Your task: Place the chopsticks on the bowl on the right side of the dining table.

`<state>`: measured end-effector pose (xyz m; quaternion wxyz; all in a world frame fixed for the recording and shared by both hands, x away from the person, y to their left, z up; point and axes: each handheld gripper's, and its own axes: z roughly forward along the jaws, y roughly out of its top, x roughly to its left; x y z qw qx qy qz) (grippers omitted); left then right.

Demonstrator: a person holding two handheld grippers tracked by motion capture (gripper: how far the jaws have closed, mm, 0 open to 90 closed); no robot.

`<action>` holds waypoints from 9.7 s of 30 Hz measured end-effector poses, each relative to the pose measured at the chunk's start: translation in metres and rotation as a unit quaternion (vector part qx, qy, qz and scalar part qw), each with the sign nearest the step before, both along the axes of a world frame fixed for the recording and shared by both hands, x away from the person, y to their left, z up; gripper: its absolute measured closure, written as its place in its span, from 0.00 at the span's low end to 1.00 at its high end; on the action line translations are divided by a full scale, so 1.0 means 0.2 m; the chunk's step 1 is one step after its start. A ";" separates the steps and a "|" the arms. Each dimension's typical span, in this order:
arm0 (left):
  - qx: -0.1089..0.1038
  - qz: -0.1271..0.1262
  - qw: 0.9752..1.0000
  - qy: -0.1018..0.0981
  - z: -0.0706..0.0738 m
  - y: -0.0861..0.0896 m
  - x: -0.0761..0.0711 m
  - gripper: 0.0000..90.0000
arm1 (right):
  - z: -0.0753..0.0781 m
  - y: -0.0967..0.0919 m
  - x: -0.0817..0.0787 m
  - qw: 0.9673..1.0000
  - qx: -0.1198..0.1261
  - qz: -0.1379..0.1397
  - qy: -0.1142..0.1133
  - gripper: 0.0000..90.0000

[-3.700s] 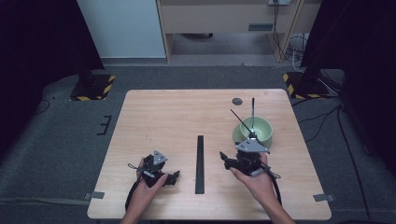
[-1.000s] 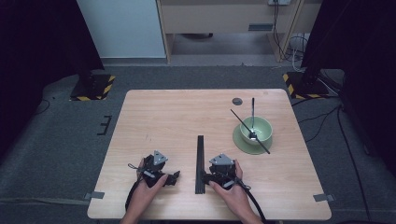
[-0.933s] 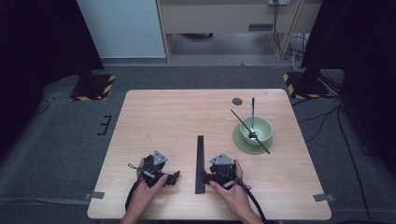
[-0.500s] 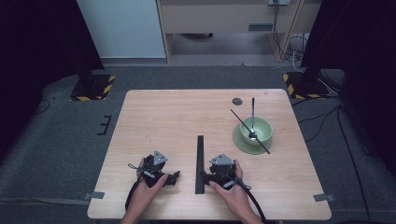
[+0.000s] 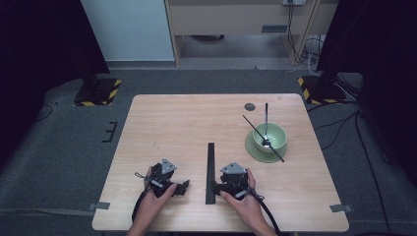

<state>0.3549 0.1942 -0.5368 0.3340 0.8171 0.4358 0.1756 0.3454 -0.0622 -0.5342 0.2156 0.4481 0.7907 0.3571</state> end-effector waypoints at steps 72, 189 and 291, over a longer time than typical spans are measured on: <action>0.000 -0.003 1.000 0.000 0.00 0.00 0.00 0.00 | 0.00 -0.17 0.05 0.999 -0.008 -0.015 0.027 0.20; 0.000 -0.003 1.000 0.000 0.00 0.00 0.00 0.00 | 0.44 -0.67 0.15 0.999 0.021 0.008 -0.044 0.96; 0.000 -0.004 1.000 0.000 0.00 0.00 0.00 0.00 | 0.36 -0.78 0.34 0.998 0.036 -0.032 -0.048 0.78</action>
